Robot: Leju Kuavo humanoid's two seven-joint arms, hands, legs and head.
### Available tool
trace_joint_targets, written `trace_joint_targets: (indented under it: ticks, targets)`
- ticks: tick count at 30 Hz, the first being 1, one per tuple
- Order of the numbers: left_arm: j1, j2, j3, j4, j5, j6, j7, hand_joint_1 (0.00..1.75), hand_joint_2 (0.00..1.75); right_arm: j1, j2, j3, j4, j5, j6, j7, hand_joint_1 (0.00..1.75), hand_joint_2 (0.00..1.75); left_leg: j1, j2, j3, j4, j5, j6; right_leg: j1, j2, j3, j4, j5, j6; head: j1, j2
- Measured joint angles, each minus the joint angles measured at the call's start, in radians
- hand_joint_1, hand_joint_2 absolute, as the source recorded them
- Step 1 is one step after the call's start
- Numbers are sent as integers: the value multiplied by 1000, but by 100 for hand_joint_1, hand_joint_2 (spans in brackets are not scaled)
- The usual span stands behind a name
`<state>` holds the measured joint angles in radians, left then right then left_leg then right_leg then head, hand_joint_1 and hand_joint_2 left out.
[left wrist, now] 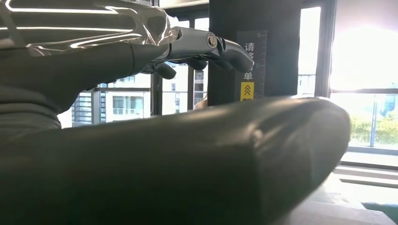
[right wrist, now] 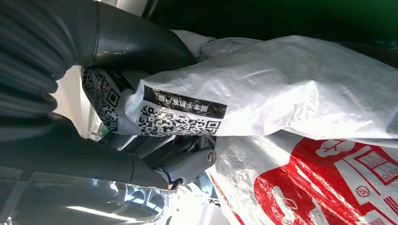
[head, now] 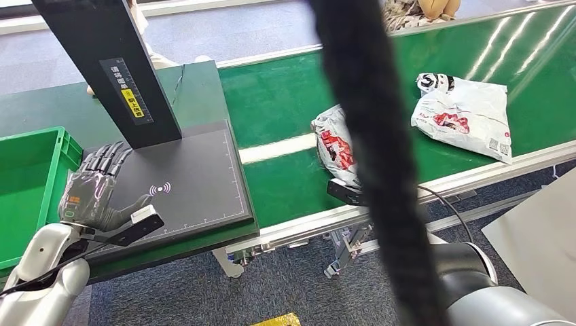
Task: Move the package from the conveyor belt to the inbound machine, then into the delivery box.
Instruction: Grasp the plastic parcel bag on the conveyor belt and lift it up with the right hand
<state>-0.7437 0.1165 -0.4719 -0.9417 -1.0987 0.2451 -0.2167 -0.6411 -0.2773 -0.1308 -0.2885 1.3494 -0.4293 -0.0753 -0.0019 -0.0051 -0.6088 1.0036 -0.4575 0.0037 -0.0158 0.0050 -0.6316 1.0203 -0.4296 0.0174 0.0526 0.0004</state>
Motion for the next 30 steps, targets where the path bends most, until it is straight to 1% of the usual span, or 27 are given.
trace_joint_targets:
  ticks: [1, 5, 9, 13, 15, 18, 24, 30]
  targets:
    - [-2, -1, 0, 4, 2, 1, -2, 0, 0, 0, 2, 0, -1, -4, -4, -15, 151, 175, 0, 0, 0, 0, 0, 0, 0, 0, 0, 0, 0, 0, 0, 0]
    - [-13, -4, -5, 23, 18, 5, -16, 0, 0, -9, 21, 0, -21, -22, -56, -120, 173, 175, 0, 1, -1, 0, 0, 0, 0, 0, 0, 0, 0, 0, 0, 0]
    - [-26, -6, -13, 43, 33, 6, -25, 0, 0, -37, 74, 3, -71, -53, -122, -230, 175, 175, 0, 1, 0, 0, 0, 0, 0, 1, 0, 1, 0, 0, 0, 0]
    - [-28, -5, -23, 50, 57, 7, -30, 0, 0, -54, 141, 41, -180, -152, -129, -303, 175, 175, 0, 1, 0, 0, 1, 0, 0, 1, 0, 1, 0, 0, 0, 0]
    - [-26, -5, -28, 51, 65, 9, -31, 0, 0, -59, 169, 77, -245, -199, -123, -313, 175, 175, 0, 1, 0, 0, 1, 0, 0, 0, -1, 1, 0, 0, 0, 0]
    - [-24, -3, -37, 51, 70, 12, -31, 0, 0, -63, 190, 121, -311, -231, -117, -309, 175, 175, 0, 0, 0, 0, 1, 0, 0, 0, -1, 1, 0, 0, 0, 0]
    - [-24, 4, -47, 51, 71, 12, -31, 0, 0, -62, 199, 171, -365, -264, -118, -306, 175, 175, 0, 0, -1, 0, 1, 0, 0, 0, -1, 1, 0, 0, 0, 0]
    - [-10, 11, -51, 47, 73, 14, -26, 0, 0, -66, 211, 226, -398, -307, -108, -325, 175, 175, 0, 1, -1, 0, 1, 0, 0, 0, -1, 1, 0, 0, 0, 0]
